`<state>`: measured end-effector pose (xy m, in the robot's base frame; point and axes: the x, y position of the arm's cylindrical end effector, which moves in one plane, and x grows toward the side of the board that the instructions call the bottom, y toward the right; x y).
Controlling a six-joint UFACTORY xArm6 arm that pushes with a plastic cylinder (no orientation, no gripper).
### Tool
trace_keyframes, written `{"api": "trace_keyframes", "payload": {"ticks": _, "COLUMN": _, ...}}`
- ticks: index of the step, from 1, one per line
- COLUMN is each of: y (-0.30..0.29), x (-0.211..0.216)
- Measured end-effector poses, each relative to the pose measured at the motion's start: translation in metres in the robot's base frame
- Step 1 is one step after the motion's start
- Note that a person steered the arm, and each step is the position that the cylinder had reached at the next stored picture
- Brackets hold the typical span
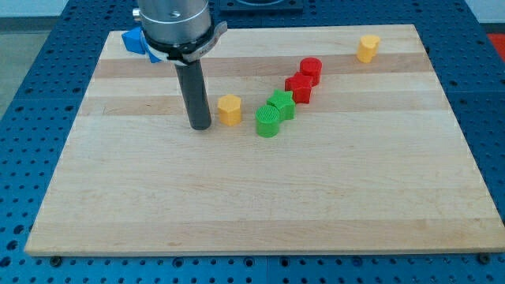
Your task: Slide yellow hexagon closer to the green star and green circle
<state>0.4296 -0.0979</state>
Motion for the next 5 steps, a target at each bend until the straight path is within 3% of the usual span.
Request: {"api": "trace_keyframes", "payload": {"ticks": 5, "y": 0.029, "x": -0.023}}
